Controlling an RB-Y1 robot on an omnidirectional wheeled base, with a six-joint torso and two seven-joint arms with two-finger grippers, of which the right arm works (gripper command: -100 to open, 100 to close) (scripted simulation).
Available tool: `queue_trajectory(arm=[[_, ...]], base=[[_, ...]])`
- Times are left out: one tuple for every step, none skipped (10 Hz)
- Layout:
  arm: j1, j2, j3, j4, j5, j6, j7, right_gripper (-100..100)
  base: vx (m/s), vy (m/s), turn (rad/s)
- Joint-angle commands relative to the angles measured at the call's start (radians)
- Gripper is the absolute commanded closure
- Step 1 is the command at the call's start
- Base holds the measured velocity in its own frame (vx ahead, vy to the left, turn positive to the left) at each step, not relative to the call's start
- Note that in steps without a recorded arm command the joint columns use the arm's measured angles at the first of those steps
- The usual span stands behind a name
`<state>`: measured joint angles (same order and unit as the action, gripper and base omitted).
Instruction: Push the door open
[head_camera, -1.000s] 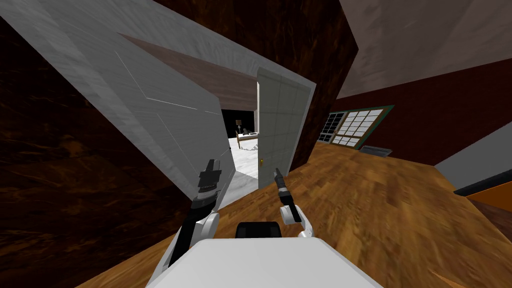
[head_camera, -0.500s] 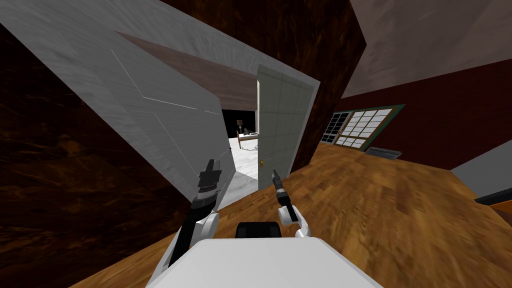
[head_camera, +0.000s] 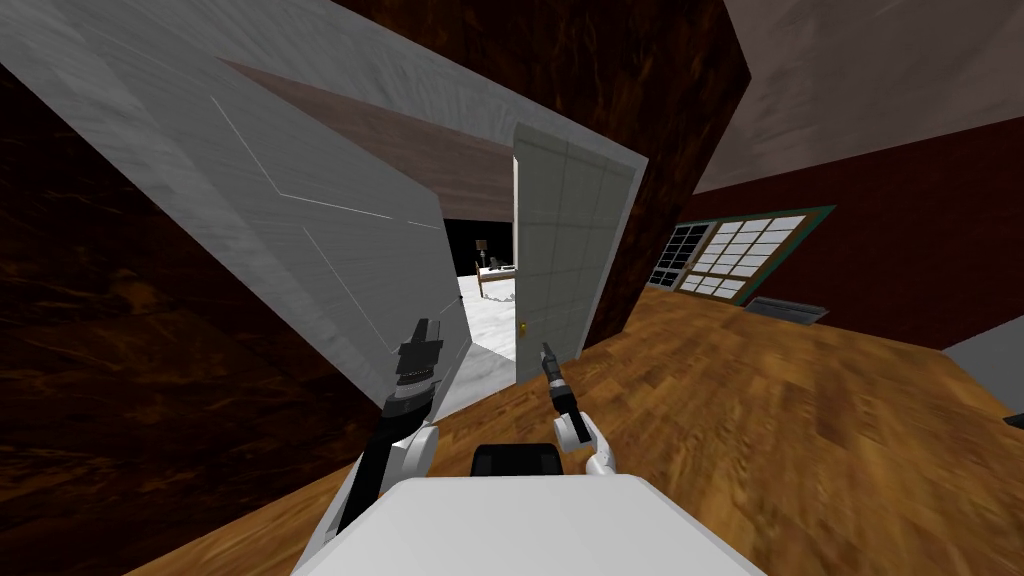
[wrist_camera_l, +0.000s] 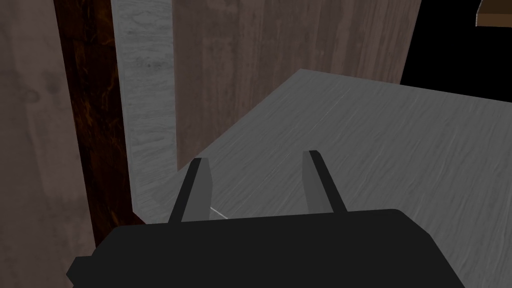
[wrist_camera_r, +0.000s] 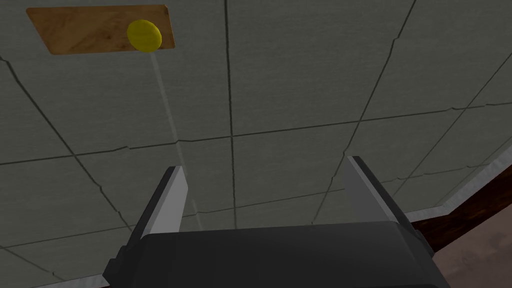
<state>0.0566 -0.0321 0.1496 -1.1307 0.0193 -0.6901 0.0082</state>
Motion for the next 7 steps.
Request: queue_trajectory(arm=[[-0.021, 0.006, 0.008, 0.05, 0.001, -0.012, -0.002, -100], [-0.021, 0.006, 0.008, 0.059, 0.001, -0.012, -0.002, -100], [-0.035, 0.01, 0.013, 0.094, 0.002, -0.018, -0.004, -100], [-0.049, 0.013, 0.018, 0.128, 0.003, -0.025, -0.005, -100], [-0.062, 0.017, 0.022, 0.158, 0.003, -0.031, -0.007, -100], [-0.074, 0.021, 0.027, 0.195, 0.004, -0.037, -0.008, -100], [-0.086, 0.026, 0.031, 0.225, 0.004, -0.042, -0.01, -100]], base=[[0.068, -0.062, 0.067], [0.053, -0.046, 0.032], [0.049, -0.037, 0.04], [0.063, -0.048, 0.064], [0.073, -0.056, 0.078], [0.091, -0.069, 0.054], [0.092, -0.074, 0.049]])
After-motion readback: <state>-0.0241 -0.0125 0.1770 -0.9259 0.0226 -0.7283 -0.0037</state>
